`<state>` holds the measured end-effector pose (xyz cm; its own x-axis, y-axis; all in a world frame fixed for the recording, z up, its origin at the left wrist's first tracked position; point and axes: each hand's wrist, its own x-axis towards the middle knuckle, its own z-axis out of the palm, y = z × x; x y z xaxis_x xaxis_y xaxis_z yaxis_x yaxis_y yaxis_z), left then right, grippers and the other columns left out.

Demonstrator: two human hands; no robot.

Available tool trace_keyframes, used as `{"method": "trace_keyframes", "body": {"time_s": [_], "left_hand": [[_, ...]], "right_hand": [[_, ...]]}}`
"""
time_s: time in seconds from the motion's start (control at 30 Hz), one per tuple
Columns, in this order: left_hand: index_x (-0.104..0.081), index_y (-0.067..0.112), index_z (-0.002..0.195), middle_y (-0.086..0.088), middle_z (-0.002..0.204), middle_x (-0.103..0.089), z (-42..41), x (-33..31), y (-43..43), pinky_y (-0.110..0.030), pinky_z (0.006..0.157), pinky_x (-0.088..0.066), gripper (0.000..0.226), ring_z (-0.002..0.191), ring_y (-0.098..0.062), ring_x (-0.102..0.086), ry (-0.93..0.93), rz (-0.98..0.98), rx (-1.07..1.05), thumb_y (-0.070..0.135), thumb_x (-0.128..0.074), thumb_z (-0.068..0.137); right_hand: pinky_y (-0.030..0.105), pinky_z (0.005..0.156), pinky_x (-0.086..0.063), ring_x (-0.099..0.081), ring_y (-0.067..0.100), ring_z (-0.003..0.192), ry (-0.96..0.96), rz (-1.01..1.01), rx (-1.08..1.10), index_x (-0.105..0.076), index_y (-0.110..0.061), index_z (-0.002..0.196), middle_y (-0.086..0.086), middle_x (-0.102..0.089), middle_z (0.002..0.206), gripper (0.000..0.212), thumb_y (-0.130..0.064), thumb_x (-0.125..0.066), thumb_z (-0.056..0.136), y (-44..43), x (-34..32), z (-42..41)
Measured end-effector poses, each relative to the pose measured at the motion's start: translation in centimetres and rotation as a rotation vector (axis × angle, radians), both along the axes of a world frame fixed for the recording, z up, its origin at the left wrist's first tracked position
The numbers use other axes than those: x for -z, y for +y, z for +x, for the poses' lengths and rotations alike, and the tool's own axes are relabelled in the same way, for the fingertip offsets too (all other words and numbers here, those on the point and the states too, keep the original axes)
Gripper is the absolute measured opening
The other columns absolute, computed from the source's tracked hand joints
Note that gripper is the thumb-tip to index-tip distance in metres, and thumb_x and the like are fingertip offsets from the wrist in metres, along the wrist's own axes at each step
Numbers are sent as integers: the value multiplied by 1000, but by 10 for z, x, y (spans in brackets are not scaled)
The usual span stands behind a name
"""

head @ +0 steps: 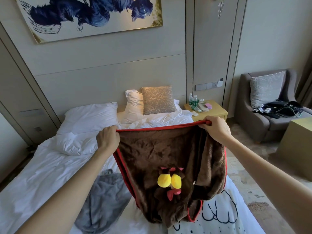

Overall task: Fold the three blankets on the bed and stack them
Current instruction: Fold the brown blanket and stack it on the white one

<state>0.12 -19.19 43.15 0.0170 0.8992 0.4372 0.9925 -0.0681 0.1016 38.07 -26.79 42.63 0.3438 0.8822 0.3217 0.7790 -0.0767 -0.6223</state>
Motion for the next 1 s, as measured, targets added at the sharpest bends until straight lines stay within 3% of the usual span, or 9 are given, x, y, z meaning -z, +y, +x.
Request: {"method": "trace_keyframes", "body": {"time_s": [0.23, 0.33, 0.43, 0.53, 0.6, 0.73, 0.8, 0.87, 1.0], "left_hand": [[-65, 5, 99, -16, 106, -65, -14, 16, -5, -45, 95, -54, 39, 99, -33, -66, -1084, -209, 103, -12, -35, 82], [-65, -6, 91, -15, 95, -66, -19, 24, -22, -34, 79, -58, 37, 80, -25, -65, -1649, -169, -4, -17, -33, 75], [-54, 4, 71, -6, 80, -61, -29, 32, -49, -26, 57, -56, 21, 60, -17, -59, -2008, -156, -101, -7, -36, 76], [-48, 10, 66, -3, 68, -56, -37, 46, -81, -23, 46, -45, 23, 45, -14, -52, -2007, -232, -162, -6, -50, 82], [-53, 4, 70, -10, 64, -61, -41, 64, -103, -27, 46, -45, 20, 58, -23, -58, -1885, -273, -276, -14, -59, 76], [-41, 4, 124, -15, 118, -52, -54, 108, -152, -40, 85, -54, 58, 103, -27, -58, -1692, -251, -400, -11, -70, 76], [-34, 7, 135, -14, 119, -48, -61, 129, -181, -42, 91, -53, 75, 104, -28, -57, -1687, -242, -464, -12, -72, 73], [-46, 3, 125, -15, 114, -54, -70, 151, -208, -41, 77, -55, 58, 96, -29, -60, -1757, -338, -477, -14, -70, 75], [-57, 3, 76, -17, 95, -59, -85, 193, -261, -41, 73, -54, 24, 85, -29, -58, -1758, -423, -482, -21, -58, 76]], "right_hand": [[31, 66, -45, -59, 19, 74, 158, -28, -134, -72, -16, 87, 1, -66, 77, 8, -22, -73, 83, -41, 21, -16], [19, 59, -38, -56, 11, 70, 175, -60, -166, -71, -19, 84, -6, -64, 72, 4, -22, -73, 82, -64, 34, -31], [26, 64, -39, -58, 17, 73, 182, -124, -219, -73, -16, 87, 6, -68, 79, 7, -21, -73, 83, -87, 44, -44], [15, 64, -40, -58, 4, 72, 240, -166, -286, -73, -18, 86, -3, -67, 79, 4, -20, -73, 83, -110, 55, -60], [11, 61, -39, -57, 1, 69, 251, -199, -334, -73, -20, 84, -8, -65, 75, 3, -21, -74, 82, -127, 64, -72], [14, 69, -46, -61, 12, 74, 176, -391, -571, -68, -41, 74, -9, -64, 74, 19, -25, -77, 79, -171, 91, -95], [25, 75, -53, -67, 13, 78, 132, -592, -714, -69, -43, 76, -5, -71, 79, 24, -22, -78, 77, -197, 111, -104], [40, 71, -59, -72, 27, 78, 144, -796, -759, -69, -32, 91, 11, -73, 88, 26, -12, -77, 77, -224, 134, -109], [31, 49, -56, -70, 19, 61, 43, -1001, -653, -55, -27, 117, 7, -65, 92, 55, 4, -73, 74, -264, 167, -105]]}}
